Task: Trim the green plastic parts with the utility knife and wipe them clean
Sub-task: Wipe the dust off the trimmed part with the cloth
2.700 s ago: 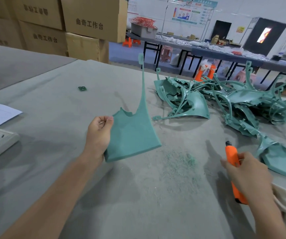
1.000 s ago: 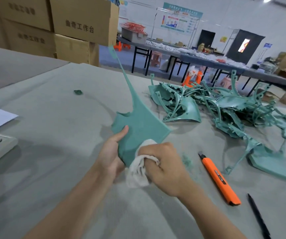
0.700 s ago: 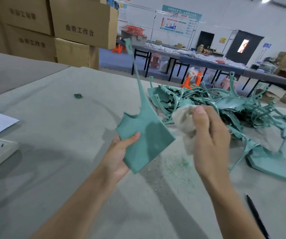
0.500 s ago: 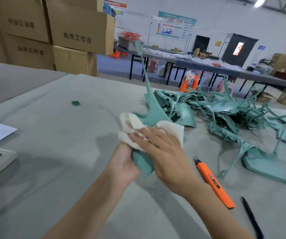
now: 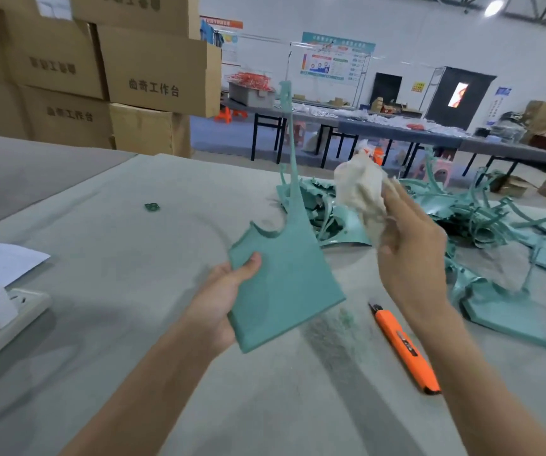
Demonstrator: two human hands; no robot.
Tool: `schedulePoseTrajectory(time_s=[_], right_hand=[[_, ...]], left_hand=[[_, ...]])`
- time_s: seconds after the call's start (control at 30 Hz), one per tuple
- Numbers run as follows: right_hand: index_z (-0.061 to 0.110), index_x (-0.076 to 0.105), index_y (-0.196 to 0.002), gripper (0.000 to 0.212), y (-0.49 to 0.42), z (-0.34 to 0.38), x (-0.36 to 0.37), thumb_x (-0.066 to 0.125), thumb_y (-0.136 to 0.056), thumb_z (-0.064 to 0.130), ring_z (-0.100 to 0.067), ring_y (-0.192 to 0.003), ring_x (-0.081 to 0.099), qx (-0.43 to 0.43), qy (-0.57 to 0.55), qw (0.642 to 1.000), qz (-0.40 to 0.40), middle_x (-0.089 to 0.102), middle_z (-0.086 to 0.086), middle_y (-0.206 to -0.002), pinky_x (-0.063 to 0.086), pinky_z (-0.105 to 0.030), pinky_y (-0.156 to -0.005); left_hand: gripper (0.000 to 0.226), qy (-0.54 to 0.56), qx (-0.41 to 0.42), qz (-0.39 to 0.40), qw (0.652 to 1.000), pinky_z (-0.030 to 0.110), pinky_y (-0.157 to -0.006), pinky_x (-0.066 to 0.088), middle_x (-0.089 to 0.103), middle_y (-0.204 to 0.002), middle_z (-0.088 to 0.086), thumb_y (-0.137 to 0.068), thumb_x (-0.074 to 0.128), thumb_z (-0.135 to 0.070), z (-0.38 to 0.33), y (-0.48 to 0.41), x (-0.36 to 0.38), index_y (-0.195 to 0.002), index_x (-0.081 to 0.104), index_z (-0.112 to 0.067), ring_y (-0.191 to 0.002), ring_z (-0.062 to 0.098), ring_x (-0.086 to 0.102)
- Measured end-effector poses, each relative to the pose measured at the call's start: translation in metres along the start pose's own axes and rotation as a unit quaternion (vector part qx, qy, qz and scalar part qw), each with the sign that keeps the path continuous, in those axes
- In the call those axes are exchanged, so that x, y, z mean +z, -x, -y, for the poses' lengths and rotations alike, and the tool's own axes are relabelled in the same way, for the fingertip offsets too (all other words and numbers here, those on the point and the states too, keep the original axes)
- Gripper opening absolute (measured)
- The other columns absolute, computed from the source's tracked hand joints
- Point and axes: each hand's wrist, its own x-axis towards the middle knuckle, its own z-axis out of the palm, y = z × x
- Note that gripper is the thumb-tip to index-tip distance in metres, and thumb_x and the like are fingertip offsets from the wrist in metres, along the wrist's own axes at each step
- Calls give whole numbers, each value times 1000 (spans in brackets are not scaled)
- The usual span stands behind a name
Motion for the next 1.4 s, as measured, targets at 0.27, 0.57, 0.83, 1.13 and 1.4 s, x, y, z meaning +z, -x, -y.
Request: schedulePoseTrajectory(time_s=[0.27, 0.57, 0.83, 1.13, 1.4], right_hand=[[-1, 48, -142, 57, -21, -10, -3, 46, -88, -18, -37, -123, 58, 42, -38, 998, -21, 55, -22, -140, 44, -49, -108], [1, 73, -96, 27, 14, 6, 0, 54, -82, -13, -13, -89, 62, -40, -156, 908, 387, 70, -8, -95, 46, -28, -80], [28, 64, -89, 42, 49, 15, 31, 47, -91, -10, -1, -70, 57, 131, -335, 924, 131, 65, 21, -72, 48, -20, -67], [8, 63, -84, 30, 47, -24, 37, 47, -81, -17, -27, -74, 56, 167, -77, 977, 112, 60, -8, -75, 36, -34, -64], [3, 69, -108, 19, 101, 43, 30, 59, -96, 14, -26, -90, 65, 303, -583, 702, 276, 71, -11, -103, 51, -31, -75]], left_hand=[[26, -120, -44, -4, 992, 32, -55, 57, 73, -94, 19, -71, 67, -23, 3, 18, -6, -86, 75, -3, -72, 27, 73], [29, 4, 31, -100, 994, 34, -58, 59, 70, -109, 16, -90, 56, -18, -10, 11, -17, -113, 66, -3, -80, 23, 73], [34, 102, -45, -23, 994, 33, -54, 58, 76, -89, 10, -86, 55, -33, 7, 3, 1, -90, 78, -10, -72, 22, 73], [43, 186, 14, 41, 982, 51, -102, 44, 65, -124, 11, -84, 56, -36, 13, 0, 3, -118, 69, -13, -116, 31, 61], [46, 160, -6, -57, 985, 31, -49, 55, 75, -90, 9, -91, 51, -52, 20, -6, 29, -94, 76, -13, -65, 24, 71]])
